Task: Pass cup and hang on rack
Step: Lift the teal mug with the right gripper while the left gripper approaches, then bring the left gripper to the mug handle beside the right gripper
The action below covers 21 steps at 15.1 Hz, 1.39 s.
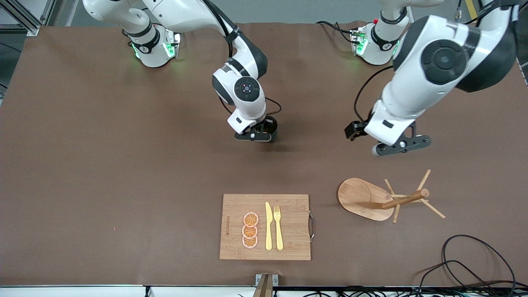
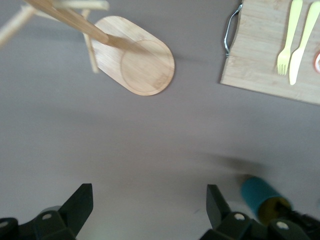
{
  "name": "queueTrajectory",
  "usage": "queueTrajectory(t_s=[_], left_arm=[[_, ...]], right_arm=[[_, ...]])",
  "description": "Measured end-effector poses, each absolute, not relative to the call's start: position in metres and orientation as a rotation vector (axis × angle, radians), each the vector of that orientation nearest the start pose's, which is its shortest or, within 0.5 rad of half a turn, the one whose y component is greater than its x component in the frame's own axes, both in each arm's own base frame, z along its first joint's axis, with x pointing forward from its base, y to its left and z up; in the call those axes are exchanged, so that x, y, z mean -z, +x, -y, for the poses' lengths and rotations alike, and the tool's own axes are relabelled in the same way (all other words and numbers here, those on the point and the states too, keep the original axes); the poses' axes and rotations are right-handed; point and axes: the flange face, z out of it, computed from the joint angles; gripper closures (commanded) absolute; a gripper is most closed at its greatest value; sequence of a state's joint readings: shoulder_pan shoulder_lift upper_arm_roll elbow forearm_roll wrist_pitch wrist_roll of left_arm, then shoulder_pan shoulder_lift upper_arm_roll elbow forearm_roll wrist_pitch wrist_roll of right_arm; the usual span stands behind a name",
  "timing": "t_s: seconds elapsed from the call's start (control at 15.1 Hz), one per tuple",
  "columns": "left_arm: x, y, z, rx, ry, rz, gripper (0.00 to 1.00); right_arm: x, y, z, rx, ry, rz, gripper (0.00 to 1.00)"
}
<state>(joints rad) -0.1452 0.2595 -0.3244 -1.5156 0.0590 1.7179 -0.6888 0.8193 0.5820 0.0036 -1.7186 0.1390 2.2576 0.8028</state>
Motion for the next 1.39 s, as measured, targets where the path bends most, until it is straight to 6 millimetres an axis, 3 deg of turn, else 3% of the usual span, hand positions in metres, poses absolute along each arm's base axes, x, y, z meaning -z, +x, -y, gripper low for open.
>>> queueTrajectory(t_s=[0.4, 0.6, 0.93, 1.39], left_arm=[[-0.483, 0.567, 0.327, -0.055, -3.106, 0.624, 0.0], [-0.473, 0.564, 0.346, -0.044, -3.092, 0.75, 0.0], [-0.453, 0.563, 0.359, -0.061, -3.051, 0.857, 0.0], [-0.406, 0.54, 0.422, 0.078, -2.908, 1.008, 0.0]], right_arm=[[-0.242, 0.452, -0.492, -0.165, -3.094, -0.129, 0.95], [-0.242, 0.453, -0.493, -0.161, -3.091, -0.13, 0.93], [-0.242, 0.454, -0.492, -0.158, -3.091, -0.133, 0.9], [-0.242, 0.454, -0.492, -0.158, -3.091, -0.134, 0.87]])
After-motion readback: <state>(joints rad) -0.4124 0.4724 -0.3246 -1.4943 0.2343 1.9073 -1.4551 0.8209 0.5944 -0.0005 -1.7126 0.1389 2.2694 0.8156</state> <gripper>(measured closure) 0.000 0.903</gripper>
